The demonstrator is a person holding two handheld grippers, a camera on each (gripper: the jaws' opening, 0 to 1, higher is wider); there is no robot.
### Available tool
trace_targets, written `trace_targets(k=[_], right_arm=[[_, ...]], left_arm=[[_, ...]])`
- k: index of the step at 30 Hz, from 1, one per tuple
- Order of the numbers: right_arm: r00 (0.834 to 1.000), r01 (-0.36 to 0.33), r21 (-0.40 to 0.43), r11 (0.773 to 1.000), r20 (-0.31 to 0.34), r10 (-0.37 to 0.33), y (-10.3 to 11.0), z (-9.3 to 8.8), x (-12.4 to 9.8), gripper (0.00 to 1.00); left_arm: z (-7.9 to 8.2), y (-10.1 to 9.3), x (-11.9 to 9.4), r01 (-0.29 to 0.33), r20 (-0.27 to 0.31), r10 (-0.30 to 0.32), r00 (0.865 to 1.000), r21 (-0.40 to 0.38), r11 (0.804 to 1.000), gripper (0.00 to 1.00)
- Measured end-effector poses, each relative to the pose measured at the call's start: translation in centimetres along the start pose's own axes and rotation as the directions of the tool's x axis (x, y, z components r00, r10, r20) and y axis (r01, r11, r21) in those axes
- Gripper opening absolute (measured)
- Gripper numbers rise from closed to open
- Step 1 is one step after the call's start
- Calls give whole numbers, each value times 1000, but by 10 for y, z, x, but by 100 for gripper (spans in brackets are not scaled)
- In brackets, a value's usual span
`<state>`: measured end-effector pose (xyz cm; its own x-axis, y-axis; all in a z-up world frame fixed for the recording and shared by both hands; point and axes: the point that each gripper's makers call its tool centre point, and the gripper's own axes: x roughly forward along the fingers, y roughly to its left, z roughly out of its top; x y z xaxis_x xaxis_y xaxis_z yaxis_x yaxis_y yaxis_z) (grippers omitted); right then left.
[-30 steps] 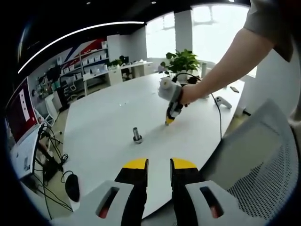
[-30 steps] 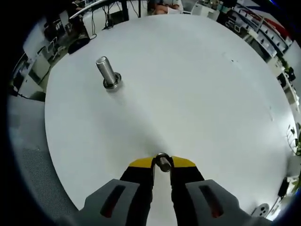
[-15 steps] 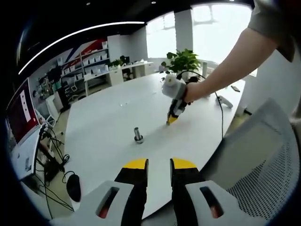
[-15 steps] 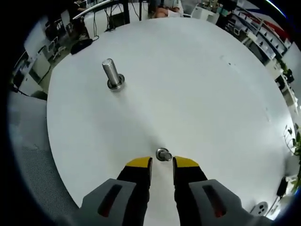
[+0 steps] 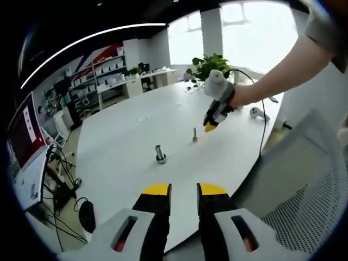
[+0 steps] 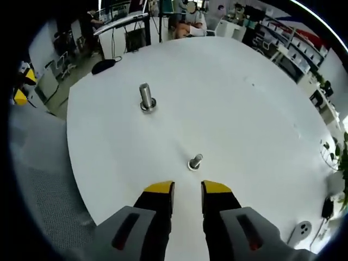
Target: Place the washer onto the threaded stud by aligning its center hole with the stud, sliding it down to the base, and recovering from edge contact or off-axis alignment until the washer reaches the visible bottom stop.
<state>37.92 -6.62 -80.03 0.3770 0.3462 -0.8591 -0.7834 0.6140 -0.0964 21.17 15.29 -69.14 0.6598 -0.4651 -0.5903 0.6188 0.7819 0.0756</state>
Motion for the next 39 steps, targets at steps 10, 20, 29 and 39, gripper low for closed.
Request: trace_targets(k=[10, 20, 29, 39], right_arm=[[988, 29, 58, 998, 151, -37, 7, 5, -44, 22], [971, 38, 63, 997, 234, -51, 38, -7, -82, 22], [947, 0, 146, 989, 318, -47, 63, -15, -106, 22], [906, -52, 217, 975, 420, -45, 86, -11, -142, 27]], left_arm=[[2, 2, -1, -8, 12, 8, 1000, -3, 1000, 16], [0, 2, -1, -18, 0, 18, 1000, 11, 1000, 17], [4, 4, -3, -23, 22, 23, 999, -7, 1000, 17], [6, 6, -5, -30, 41, 31, 999, -26, 999, 17]])
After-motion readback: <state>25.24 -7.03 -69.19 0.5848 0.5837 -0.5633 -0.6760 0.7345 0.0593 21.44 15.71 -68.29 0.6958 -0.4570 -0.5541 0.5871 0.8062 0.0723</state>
